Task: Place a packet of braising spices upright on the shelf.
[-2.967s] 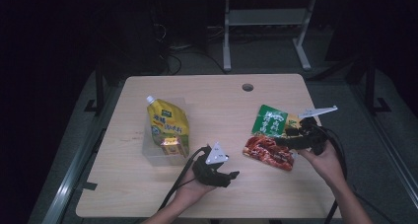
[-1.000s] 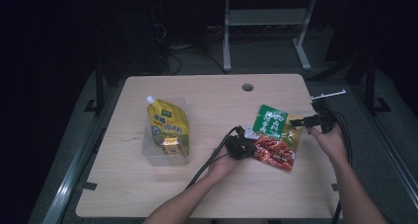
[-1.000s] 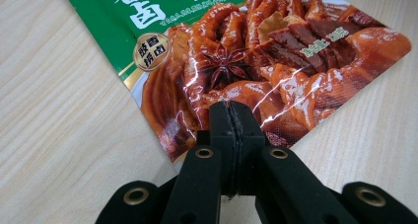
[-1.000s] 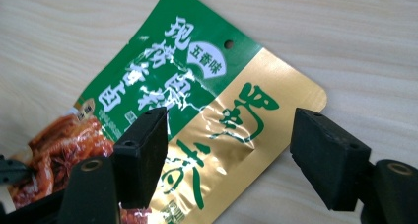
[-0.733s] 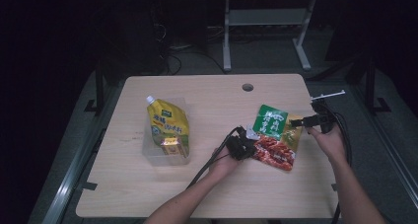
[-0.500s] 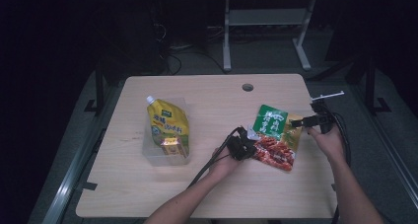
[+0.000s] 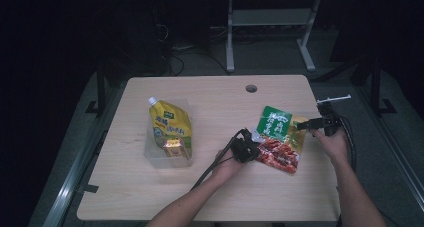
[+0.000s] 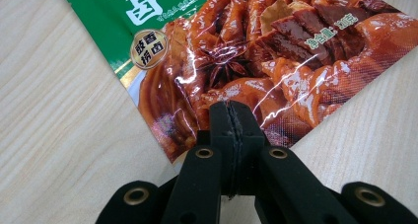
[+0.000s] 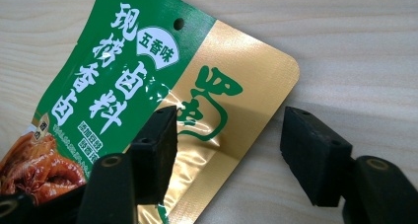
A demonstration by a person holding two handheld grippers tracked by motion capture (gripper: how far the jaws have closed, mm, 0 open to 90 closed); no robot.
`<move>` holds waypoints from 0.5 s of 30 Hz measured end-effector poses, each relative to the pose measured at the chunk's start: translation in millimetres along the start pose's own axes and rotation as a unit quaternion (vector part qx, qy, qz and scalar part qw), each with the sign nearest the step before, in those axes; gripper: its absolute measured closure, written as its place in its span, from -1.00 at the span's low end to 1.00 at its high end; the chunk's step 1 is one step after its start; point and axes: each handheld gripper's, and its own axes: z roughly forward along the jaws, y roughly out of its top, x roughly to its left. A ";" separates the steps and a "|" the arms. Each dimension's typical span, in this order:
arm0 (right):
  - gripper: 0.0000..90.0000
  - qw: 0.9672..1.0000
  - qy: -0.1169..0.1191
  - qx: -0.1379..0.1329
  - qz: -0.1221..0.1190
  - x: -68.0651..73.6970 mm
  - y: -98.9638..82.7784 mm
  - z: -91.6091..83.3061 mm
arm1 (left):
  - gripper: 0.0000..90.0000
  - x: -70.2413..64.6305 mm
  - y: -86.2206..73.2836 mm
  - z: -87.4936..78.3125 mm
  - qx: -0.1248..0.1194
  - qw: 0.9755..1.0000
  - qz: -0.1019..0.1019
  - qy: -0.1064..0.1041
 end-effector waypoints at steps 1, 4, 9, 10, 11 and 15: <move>-0.12 1.000 -0.001 -0.001 0.002 0.1 -0.1 0.2 | 0.99 -0.1 0.0 0.1 0.000 1.000 0.000 0.000; -0.11 1.000 -0.003 0.001 0.000 0.0 -0.1 0.7 | 0.99 -0.5 0.1 0.1 0.000 1.000 0.001 0.002; -0.06 1.000 -0.006 0.002 0.004 1.2 0.3 1.6 | 0.99 -0.7 0.4 0.2 0.001 1.000 0.000 0.002; -0.06 1.000 -0.005 0.003 0.005 1.3 0.3 2.1 | 0.99 -0.7 0.4 0.2 0.001 1.000 0.001 0.002; -0.04 1.000 -0.005 0.003 0.004 1.4 0.3 2.8 | 0.99 -0.7 0.4 0.2 0.001 1.000 0.001 0.002; 0.00 1.000 -0.005 0.002 0.009 1.2 -0.4 4.8 | 0.99 -1.2 0.5 0.3 0.001 1.000 0.003 0.003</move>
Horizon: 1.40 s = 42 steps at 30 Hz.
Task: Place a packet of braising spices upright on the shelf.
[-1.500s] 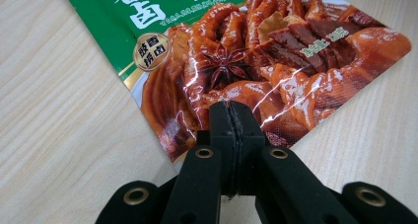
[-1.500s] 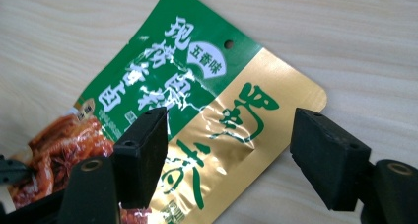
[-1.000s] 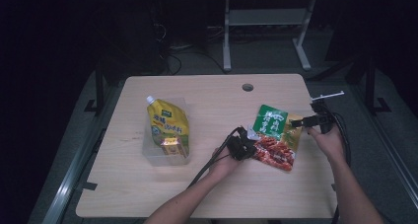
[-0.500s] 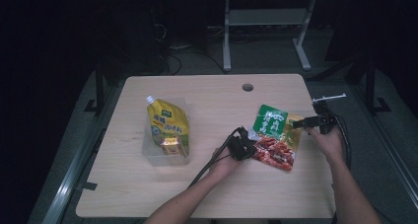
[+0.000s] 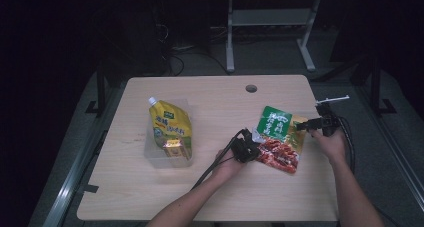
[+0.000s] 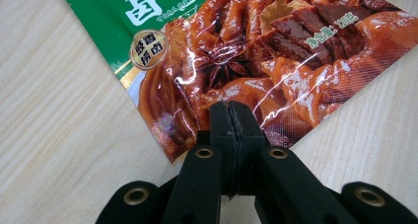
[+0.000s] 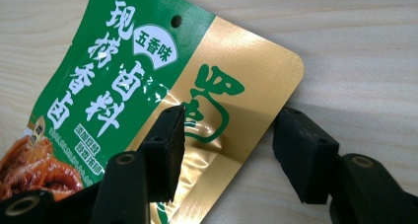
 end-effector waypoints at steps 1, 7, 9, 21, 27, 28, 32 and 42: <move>0.00 1.000 0.002 -0.001 0.001 -0.3 0.0 0.1 | 0.99 -0.3 0.0 0.0 0.000 1.000 0.000 0.000; 0.07 1.000 0.003 0.002 0.008 1.1 -0.8 -0.6 | 0.99 0.2 -0.2 0.0 0.000 1.000 0.002 -0.001; 0.10 1.000 0.013 0.002 0.008 0.5 -1.4 -1.0 | 0.99 0.2 -0.1 0.0 0.000 1.000 0.001 -0.001; 0.29 0.997 0.073 0.017 -0.013 1.2 -3.7 1.8 | 0.99 -0.1 0.7 0.1 0.003 1.000 0.004 -0.002; 0.37 0.997 0.078 0.026 -0.008 2.9 -2.5 4.9 | 0.98 -0.5 0.8 0.1 0.003 1.000 0.005 -0.001; 0.40 0.996 0.079 0.030 -0.005 3.2 -2.7 6.0 | 0.98 -0.3 0.9 0.1 0.004 1.000 0.007 -0.001; 0.42 0.996 0.088 0.030 -0.003 3.8 -2.9 8.1 | 0.99 -0.6 1.3 0.4 0.004 1.000 0.008 0.000; 0.67 0.996 0.073 0.038 -0.021 9.9 -2.5 10.2 | 0.98 -0.2 1.6 0.8 0.002 1.000 0.008 -0.002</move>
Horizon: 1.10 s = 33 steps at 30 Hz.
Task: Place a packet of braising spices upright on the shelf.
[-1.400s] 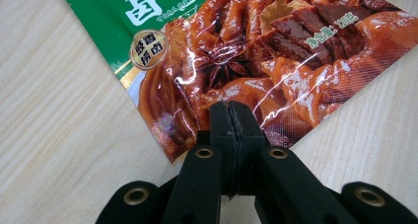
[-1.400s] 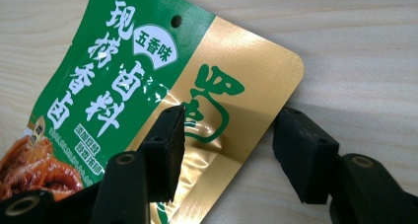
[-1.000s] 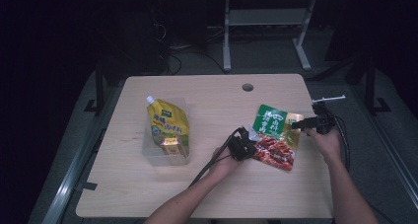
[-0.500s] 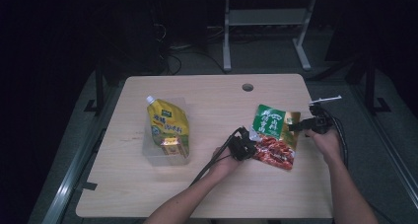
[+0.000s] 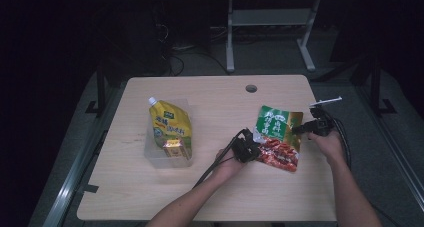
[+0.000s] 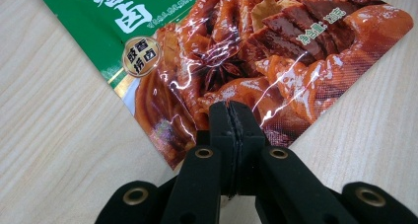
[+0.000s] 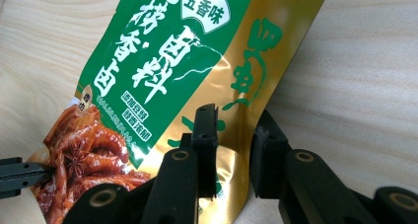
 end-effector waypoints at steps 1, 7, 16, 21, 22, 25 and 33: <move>0.69 1.000 -0.001 0.000 0.000 0.5 0.1 0.2 | 0.98 0.0 0.1 0.1 0.000 1.000 0.000 0.000; 0.90 1.000 -0.021 0.000 -0.012 4.7 0.2 2.1 | 0.97 -0.3 0.0 0.1 -0.001 1.000 -0.001 0.000; 0.99 0.999 -0.033 -0.018 -0.031 12.2 -1.9 -4.5 | 0.70 5.6 -1.6 -2.9 0.000 1.000 -0.014 -0.005; 0.99 0.998 -0.035 -0.028 -0.040 17.9 -4.4 -13.1 | 0.55 7.9 -4.0 -9.2 -0.008 1.000 -0.024 -0.014; 0.99 0.998 -0.036 -0.029 -0.043 19.7 -4.7 -15.6 | 0.53 7.6 -4.7 -11.1 -0.011 1.000 -0.025 -0.014; 1.00 0.997 -0.031 -0.042 -0.055 25.3 -5.7 -24.8 | 0.51 9.1 -6.9 -16.4 -0.010 1.000 -0.023 -0.014; 1.00 0.993 -0.024 -0.065 -0.092 43.4 -6.9 -45.3 | 0.40 7.7 -9.9 -21.7 -0.016 0.999 -0.028 -0.010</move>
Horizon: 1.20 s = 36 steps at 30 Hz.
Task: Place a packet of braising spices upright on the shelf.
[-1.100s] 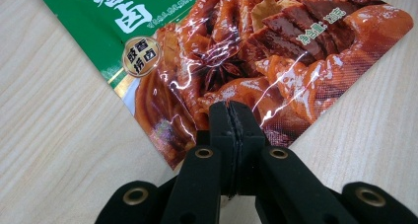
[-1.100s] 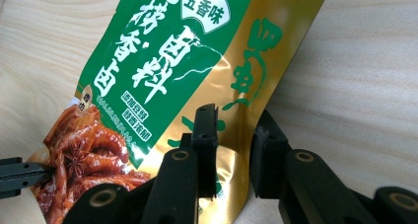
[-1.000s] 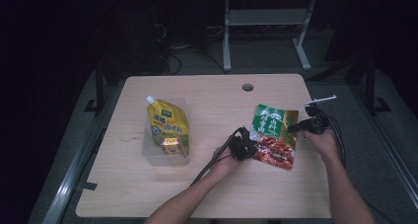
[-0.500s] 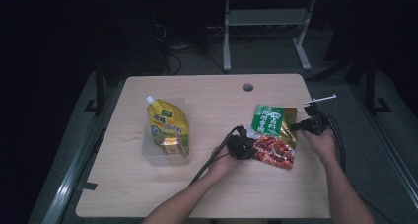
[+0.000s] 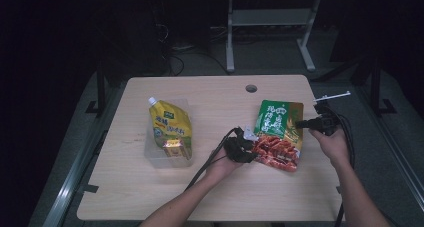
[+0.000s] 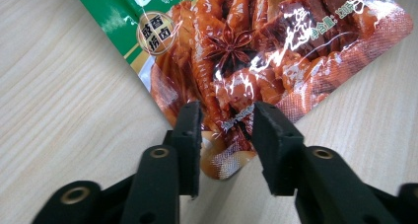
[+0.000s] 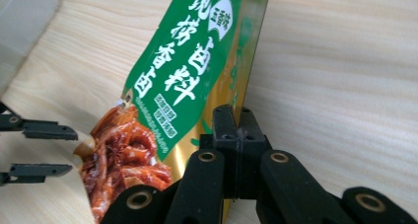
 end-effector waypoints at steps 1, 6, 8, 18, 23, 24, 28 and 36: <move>1.00 1.000 0.002 -0.001 -0.002 1.6 0.4 -1.5 | 0.38 -0.5 -0.5 -0.7 -0.002 1.000 -0.001 -0.001; 1.00 1.000 0.007 -0.015 -0.017 11.6 1.6 -10.4 | 0.32 1.8 -1.3 -2.8 -0.001 1.000 -0.005 0.003; 1.00 1.000 0.009 -0.017 -0.021 14.5 2.2 -13.6 | 0.30 2.3 -2.2 -3.3 -0.001 1.000 -0.005 0.002; 1.00 0.998 0.022 -0.036 -0.040 28.1 3.2 -26.8 | 0.15 5.1 -2.8 -3.3 -0.007 1.000 -0.016 0.009; 1.00 0.998 0.025 -0.040 -0.050 32.8 2.4 -31.0 | 0.11 5.8 -2.4 -1.4 -0.008 1.000 -0.023 0.009; 1.00 0.997 0.025 -0.039 -0.053 34.1 2.5 -32.0 | 0.10 5.9 -2.2 -1.2 -0.008 1.000 -0.024 0.009; 1.00 0.997 0.028 -0.045 -0.059 39.4 3.5 -34.5 | 0.06 6.0 -2.1 -0.7 -0.008 1.000 -0.023 0.009; 1.00 0.995 0.031 -0.053 -0.084 53.2 5.2 -42.0 | -0.05 9.9 -0.8 -3.3 -0.011 0.999 -0.031 0.012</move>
